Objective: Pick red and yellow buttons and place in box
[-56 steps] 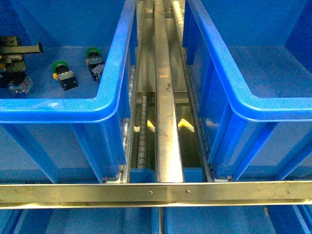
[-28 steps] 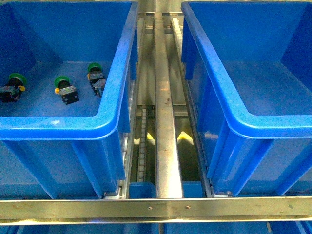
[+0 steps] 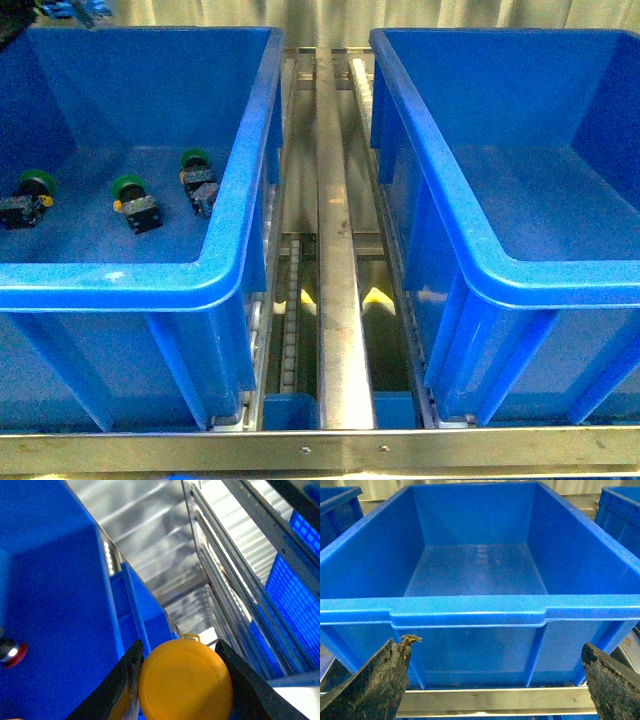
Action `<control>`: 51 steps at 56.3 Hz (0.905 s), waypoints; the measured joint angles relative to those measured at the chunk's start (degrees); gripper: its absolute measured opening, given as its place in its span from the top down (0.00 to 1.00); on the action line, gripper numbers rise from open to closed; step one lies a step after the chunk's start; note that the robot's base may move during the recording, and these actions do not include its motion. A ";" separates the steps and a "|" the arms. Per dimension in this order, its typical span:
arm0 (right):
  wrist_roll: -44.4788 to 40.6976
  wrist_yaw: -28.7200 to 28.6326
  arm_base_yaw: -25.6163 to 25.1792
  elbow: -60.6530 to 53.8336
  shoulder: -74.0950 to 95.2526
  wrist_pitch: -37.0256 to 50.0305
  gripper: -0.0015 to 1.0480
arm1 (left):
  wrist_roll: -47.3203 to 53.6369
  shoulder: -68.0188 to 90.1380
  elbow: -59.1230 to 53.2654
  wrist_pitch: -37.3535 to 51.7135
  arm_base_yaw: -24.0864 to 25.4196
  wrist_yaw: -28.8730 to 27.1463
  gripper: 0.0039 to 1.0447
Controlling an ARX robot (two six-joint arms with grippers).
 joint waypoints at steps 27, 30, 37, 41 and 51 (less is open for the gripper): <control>0.00 0.00 0.00 0.00 0.00 0.00 0.06 | -3.30 4.55 1.81 0.31 -0.74 4.22 0.68; 0.00 0.00 0.00 0.00 0.00 0.00 0.06 | -3.37 4.59 1.81 0.31 -0.74 4.48 0.68; 0.00 0.00 0.00 0.00 0.00 0.00 0.06 | -3.72 4.74 1.88 0.31 -0.96 4.66 0.68; 0.00 0.00 0.00 0.00 0.00 0.00 0.06 | -3.96 4.85 2.01 0.31 -1.11 4.74 0.68; 0.00 0.00 0.00 0.00 0.00 0.00 0.06 | -5.29 5.14 3.43 0.31 -2.05 5.60 0.68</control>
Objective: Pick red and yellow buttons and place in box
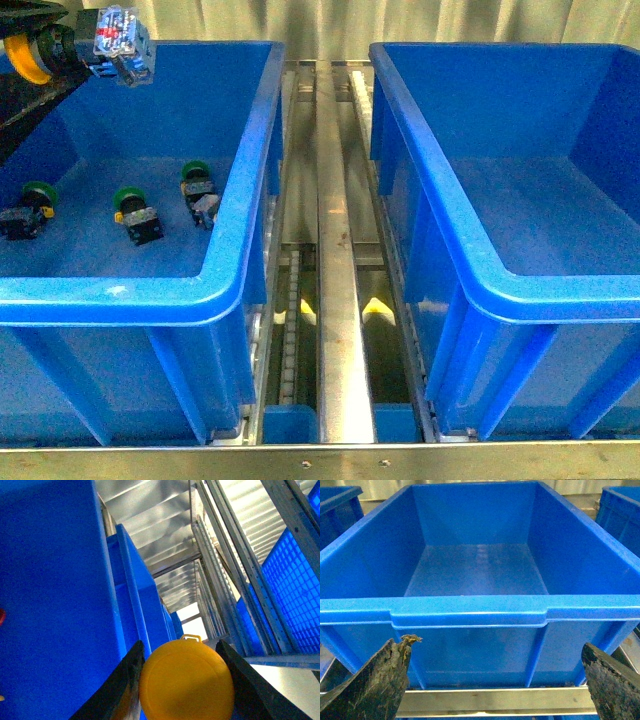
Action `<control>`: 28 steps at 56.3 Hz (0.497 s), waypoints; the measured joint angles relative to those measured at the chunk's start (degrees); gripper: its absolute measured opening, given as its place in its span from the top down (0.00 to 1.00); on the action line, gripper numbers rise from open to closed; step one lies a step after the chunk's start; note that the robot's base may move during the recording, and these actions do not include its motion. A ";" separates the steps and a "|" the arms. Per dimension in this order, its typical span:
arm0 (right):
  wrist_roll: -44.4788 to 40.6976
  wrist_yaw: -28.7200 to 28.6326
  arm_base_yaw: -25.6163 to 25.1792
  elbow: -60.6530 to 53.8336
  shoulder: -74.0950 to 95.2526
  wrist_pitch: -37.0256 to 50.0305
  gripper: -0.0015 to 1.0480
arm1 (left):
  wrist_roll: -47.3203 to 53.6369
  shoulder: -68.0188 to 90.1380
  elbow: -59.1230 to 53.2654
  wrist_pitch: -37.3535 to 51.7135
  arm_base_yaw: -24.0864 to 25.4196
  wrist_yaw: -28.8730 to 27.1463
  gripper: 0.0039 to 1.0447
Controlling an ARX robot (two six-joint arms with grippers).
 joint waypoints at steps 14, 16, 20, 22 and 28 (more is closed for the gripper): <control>0.00 0.00 0.00 0.00 0.00 0.00 0.06 | -1.95 0.02 2.49 0.00 -1.84 1.79 0.68; 0.00 0.00 0.00 0.00 0.00 0.00 0.06 | -2.38 0.02 3.06 0.00 -2.19 2.01 0.68; 0.00 0.00 0.00 0.00 0.00 0.00 0.06 | -2.99 0.02 4.04 0.00 -2.84 2.21 0.68; 0.00 0.00 0.00 0.00 0.00 0.00 0.06 | -3.28 0.02 4.35 0.00 -3.06 2.36 0.68; 0.00 0.00 0.00 0.00 0.00 0.00 0.06 | -4.00 0.02 5.81 0.00 -3.98 2.60 0.68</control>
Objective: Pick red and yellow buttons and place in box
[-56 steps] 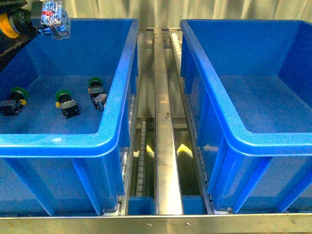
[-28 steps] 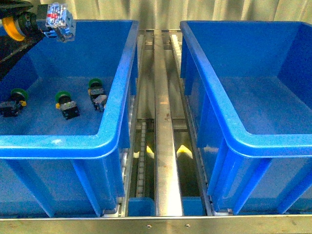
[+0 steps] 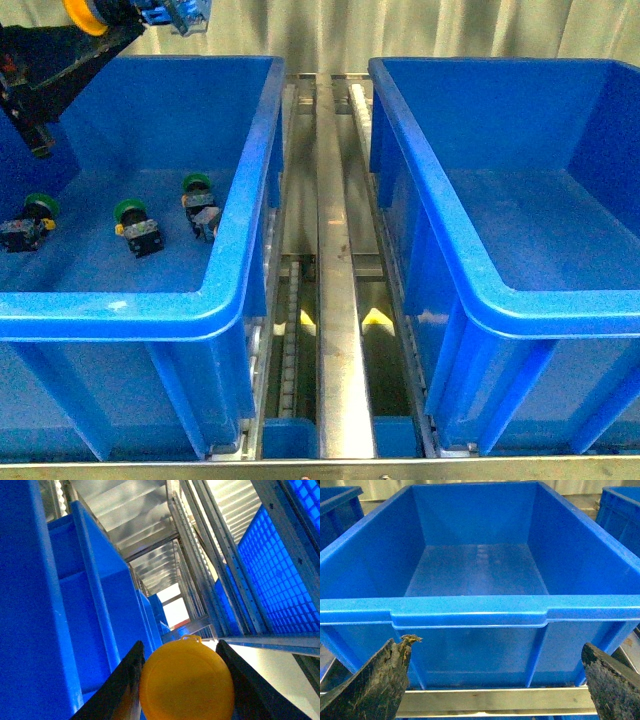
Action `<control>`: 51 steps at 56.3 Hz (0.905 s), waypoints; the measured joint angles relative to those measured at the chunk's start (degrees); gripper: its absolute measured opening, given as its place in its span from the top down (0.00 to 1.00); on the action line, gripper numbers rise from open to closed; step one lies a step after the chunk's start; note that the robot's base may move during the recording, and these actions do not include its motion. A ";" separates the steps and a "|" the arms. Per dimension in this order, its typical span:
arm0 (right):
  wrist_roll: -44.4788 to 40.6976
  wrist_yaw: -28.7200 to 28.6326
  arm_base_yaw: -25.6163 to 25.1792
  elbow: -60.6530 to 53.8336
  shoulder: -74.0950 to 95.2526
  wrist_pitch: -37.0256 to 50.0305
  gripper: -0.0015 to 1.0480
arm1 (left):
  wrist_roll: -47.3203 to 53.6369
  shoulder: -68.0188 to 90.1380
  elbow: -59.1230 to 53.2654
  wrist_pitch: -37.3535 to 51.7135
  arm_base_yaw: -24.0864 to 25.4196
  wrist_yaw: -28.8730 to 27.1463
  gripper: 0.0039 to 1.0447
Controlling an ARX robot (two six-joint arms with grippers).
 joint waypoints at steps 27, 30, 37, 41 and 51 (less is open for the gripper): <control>5.42 25.35 1.33 0.13 19.67 33.94 0.06 | -4.50 2.64 12.37 0.07 -6.62 1.16 0.68; 10.47 28.52 -2.45 2.97 34.97 51.80 0.06 | -5.66 4.48 16.57 0.07 -9.14 1.51 0.68; 29.22 27.65 -2.36 14.56 53.70 59.08 0.06 | -5.29 6.21 21.51 -1.84 -13.73 1.20 0.68; 39.26 27.89 0.92 17.11 59.91 62.10 0.06 | -4.33 6.25 20.79 -3.15 -13.77 0.63 0.68; 55.19 25.27 8.72 22.05 70.58 68.61 0.06 | -2.47 6.71 17.84 -4.11 -13.68 0.31 0.68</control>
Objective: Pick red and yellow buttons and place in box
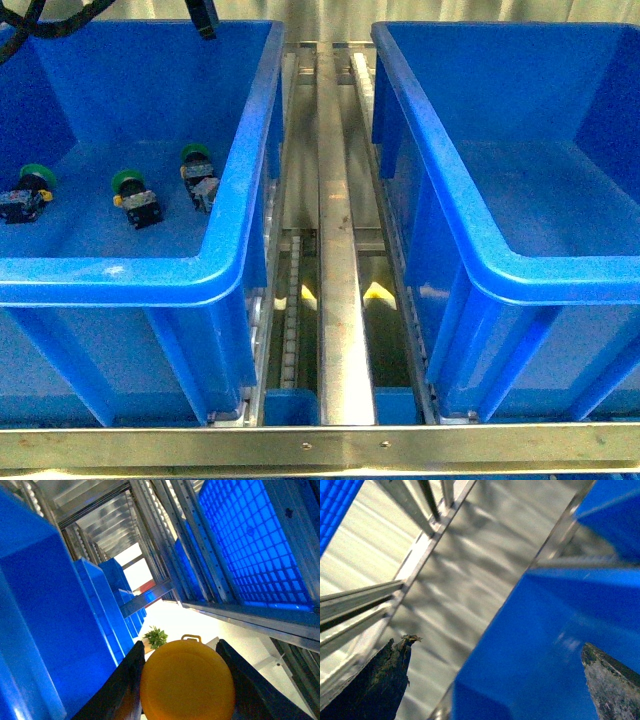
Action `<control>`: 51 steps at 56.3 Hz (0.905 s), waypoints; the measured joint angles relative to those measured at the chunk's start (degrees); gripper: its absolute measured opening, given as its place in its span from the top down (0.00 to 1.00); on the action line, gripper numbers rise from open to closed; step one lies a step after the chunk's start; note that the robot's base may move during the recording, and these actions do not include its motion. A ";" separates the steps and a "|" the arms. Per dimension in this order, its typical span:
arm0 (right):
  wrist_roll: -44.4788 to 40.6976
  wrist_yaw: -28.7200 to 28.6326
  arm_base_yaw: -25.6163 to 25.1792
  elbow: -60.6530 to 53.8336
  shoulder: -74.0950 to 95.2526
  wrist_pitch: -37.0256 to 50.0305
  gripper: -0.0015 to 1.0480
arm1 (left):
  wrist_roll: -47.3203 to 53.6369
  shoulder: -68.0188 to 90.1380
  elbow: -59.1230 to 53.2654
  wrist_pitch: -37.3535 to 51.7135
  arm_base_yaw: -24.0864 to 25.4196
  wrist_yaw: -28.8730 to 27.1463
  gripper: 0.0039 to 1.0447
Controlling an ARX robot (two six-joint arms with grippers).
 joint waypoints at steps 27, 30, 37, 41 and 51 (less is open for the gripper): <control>9.18 -6.47 10.54 11.13 10.45 2.56 0.06 | 0.94 2.01 -0.39 0.13 -0.39 -0.52 0.68; 9.38 -6.58 11.21 12.04 10.60 2.25 0.06 | 0.92 2.32 -0.31 0.13 -0.50 -0.42 0.68; 10.01 -7.28 13.46 13.66 11.93 2.49 0.06 | 0.57 2.78 0.31 0.37 -1.29 -0.33 0.68; 10.27 -7.85 14.49 14.16 13.09 2.86 0.06 | 0.50 2.80 0.79 0.44 -1.62 -0.15 0.68; 10.60 -11.50 16.48 15.93 16.50 2.82 0.06 | 0.31 3.43 2.19 -0.39 -2.36 0.94 0.68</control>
